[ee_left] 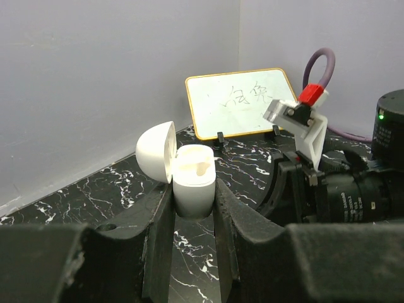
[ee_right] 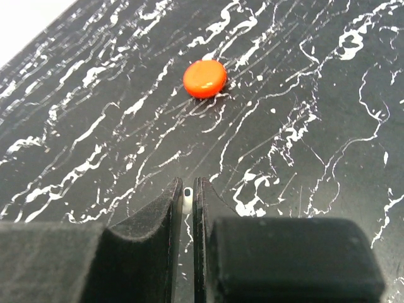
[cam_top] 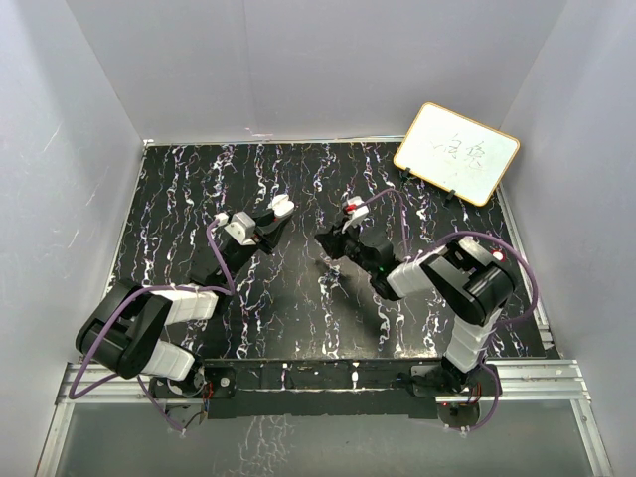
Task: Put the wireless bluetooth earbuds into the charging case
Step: Place the earbud at the center of the board, then pick up the earbud from the center of the board.
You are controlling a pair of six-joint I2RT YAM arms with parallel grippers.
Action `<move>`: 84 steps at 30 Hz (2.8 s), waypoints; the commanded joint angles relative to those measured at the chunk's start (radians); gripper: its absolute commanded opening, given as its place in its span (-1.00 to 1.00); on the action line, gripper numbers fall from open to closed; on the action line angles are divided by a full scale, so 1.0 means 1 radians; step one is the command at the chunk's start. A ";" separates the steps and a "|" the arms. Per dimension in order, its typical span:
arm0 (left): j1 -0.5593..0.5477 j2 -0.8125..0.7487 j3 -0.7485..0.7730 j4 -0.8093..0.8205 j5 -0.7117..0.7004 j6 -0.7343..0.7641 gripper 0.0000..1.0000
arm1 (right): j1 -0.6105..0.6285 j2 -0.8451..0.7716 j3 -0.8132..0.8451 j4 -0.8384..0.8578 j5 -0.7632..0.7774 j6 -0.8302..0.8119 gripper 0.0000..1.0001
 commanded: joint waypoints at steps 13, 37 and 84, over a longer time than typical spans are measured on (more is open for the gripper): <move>0.005 -0.038 -0.004 0.039 0.014 0.011 -1.00 | 0.053 0.115 0.064 0.084 0.124 -0.065 -1.00; 0.004 -0.039 -0.030 0.106 0.052 -0.010 -1.00 | 0.093 0.198 0.156 0.000 0.224 -0.064 -1.00; 0.004 -0.133 -0.001 -0.072 0.054 -0.072 -1.00 | -0.095 -0.060 0.381 -0.812 -0.226 -0.283 0.04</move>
